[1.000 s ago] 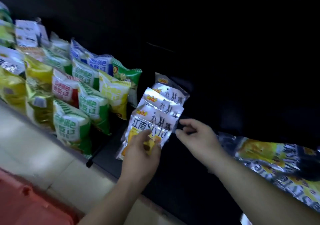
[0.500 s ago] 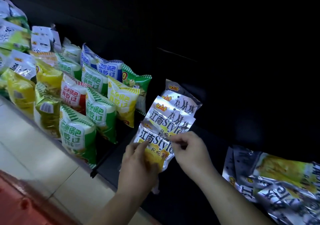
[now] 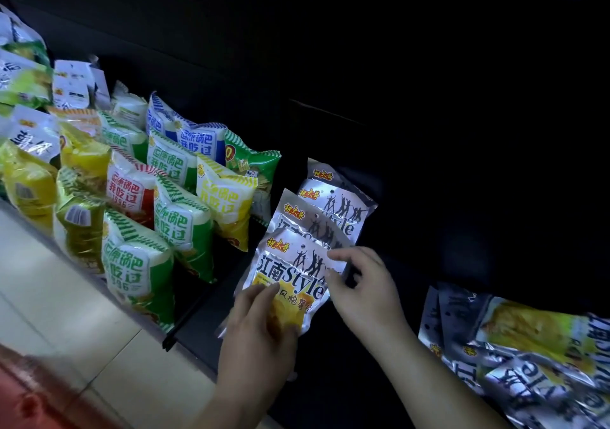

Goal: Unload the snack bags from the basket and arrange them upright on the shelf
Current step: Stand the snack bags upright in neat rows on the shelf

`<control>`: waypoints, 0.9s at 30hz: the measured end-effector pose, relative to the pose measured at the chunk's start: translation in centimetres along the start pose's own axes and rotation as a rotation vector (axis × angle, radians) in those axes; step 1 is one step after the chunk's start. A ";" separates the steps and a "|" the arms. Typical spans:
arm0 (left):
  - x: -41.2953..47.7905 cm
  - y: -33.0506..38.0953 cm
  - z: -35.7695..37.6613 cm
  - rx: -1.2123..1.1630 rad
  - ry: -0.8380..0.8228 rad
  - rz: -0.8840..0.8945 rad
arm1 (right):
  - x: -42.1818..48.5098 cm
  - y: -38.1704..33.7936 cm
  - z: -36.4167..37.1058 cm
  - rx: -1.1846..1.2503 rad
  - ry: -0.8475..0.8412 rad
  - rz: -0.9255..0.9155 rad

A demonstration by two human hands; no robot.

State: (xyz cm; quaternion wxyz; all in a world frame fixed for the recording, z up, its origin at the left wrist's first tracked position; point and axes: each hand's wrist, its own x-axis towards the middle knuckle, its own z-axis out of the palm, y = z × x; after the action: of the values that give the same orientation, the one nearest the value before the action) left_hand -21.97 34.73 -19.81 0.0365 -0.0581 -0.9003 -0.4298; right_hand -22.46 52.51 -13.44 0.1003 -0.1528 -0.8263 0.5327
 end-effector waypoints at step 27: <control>-3.0 -1.9 -1.1 0.138 0.019 0.020 | -2.4 2.7 1.5 -0.214 -0.043 0.129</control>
State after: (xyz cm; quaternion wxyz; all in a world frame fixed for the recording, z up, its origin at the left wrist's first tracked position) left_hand -19.26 32.48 -20.93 0.0532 -0.0604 -0.9269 -0.3667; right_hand -20.28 51.41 -16.49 0.0310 -0.2040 -0.8689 0.4499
